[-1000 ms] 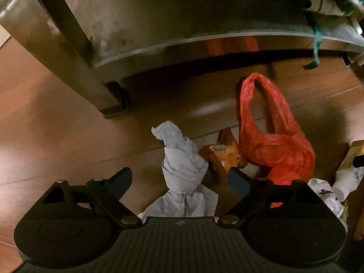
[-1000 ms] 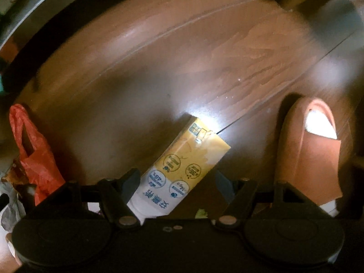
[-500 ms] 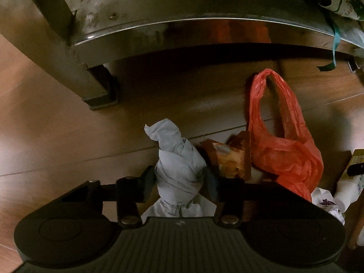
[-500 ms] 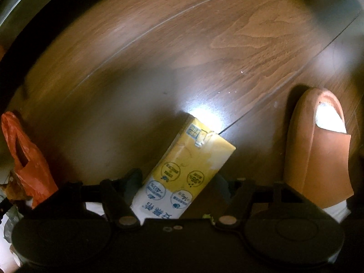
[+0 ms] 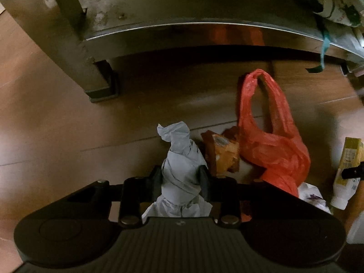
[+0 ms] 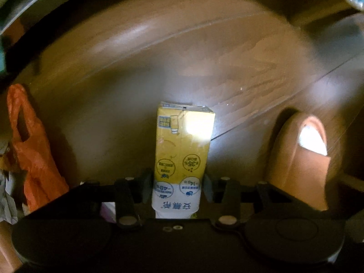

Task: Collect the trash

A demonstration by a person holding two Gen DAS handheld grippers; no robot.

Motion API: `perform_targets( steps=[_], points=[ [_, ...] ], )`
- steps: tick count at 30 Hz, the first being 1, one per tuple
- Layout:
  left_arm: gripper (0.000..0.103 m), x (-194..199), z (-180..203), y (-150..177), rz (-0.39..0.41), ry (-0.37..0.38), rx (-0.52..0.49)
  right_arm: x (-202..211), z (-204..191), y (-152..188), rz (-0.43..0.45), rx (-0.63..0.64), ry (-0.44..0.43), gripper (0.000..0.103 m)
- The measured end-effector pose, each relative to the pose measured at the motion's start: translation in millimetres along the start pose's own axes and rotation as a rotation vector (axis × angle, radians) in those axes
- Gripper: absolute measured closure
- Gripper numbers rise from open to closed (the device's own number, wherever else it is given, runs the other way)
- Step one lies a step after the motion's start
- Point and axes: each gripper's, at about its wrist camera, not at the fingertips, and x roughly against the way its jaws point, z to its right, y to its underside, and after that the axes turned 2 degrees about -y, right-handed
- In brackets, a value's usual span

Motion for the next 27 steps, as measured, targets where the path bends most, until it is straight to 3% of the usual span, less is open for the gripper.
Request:
perform_targets(
  steps=[7,11,15,27],
  points=[
    [0.07,47,12,5,0.017,0.016,-0.04,60,-8,9,0.063,0.082,-0.027,0.06],
    [0.07,87,18,3,0.049,0.028,-0.051,111,-20,19,0.158,0.19,-0.06,0.06],
    [0.07,139,37,0,0.124,0.034,-0.105,167,-23,34,0.269,0.286,-0.114,0.06],
    [0.07,310,94,15,0.341,0.103,-0.066,333,20,90,0.504,0.4,-0.239,0.06]
  ],
)
